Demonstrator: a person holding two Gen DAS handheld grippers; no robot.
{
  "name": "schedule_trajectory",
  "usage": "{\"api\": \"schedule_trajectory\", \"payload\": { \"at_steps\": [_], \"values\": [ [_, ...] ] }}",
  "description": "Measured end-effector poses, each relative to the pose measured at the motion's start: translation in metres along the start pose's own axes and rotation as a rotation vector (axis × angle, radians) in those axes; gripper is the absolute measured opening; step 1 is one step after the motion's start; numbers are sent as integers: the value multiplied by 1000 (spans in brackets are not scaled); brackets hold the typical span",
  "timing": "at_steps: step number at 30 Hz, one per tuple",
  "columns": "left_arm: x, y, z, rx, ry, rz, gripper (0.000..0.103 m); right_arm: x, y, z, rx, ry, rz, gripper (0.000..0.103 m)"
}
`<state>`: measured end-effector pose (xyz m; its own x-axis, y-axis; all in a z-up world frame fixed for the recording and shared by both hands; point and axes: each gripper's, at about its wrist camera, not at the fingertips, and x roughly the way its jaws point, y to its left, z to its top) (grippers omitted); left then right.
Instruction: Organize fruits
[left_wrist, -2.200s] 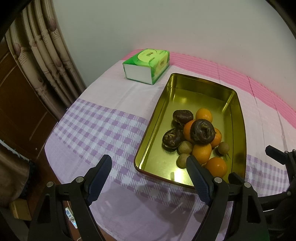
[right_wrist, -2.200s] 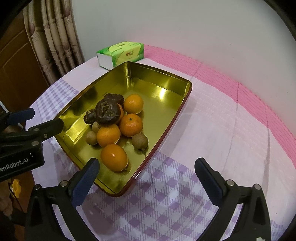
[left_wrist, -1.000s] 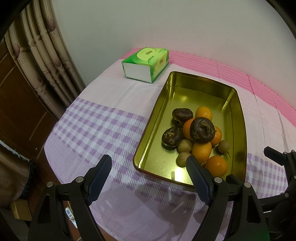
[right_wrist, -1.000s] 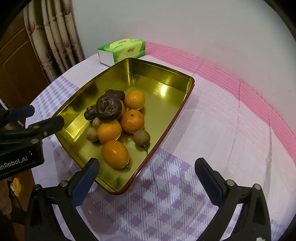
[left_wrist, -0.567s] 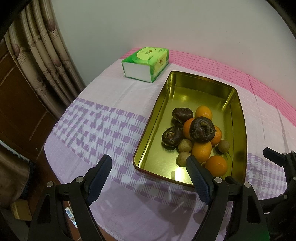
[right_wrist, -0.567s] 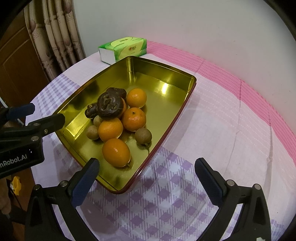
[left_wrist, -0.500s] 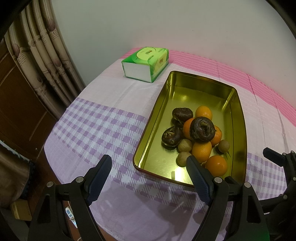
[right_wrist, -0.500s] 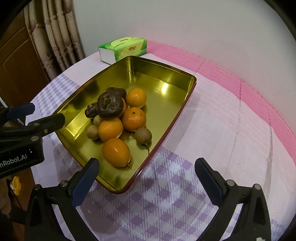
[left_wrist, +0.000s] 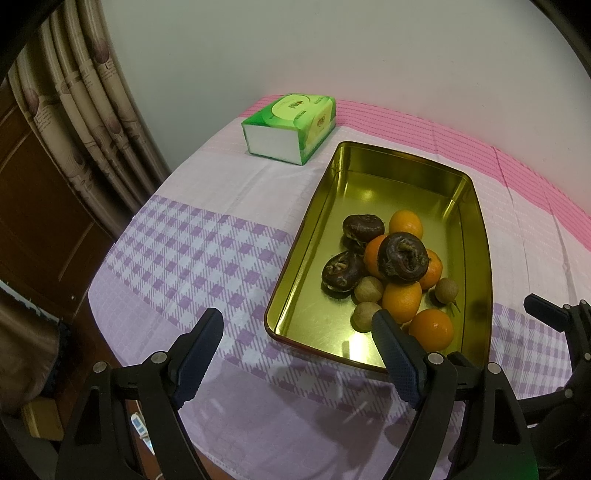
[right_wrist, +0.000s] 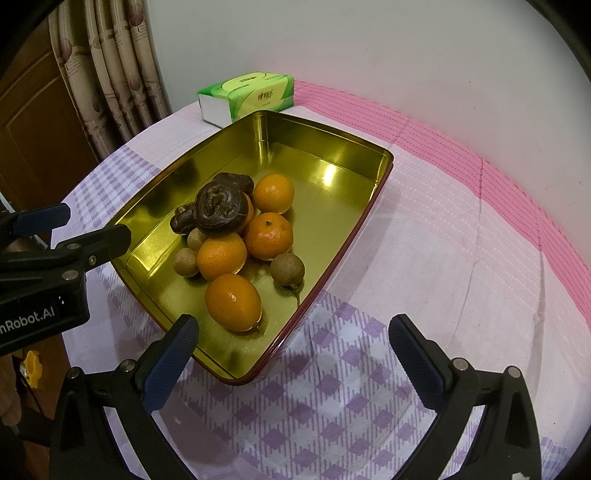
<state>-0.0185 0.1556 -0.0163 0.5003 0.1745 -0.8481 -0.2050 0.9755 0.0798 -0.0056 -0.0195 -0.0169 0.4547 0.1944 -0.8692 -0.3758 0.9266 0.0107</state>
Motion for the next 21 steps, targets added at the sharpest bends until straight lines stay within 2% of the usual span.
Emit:
{"api": "schedule_trajectory", "payload": {
  "at_steps": [21],
  "values": [
    [1,-1,-1,3,0,-4,83,1,1,-2,2,2,2,102]
  ]
}}
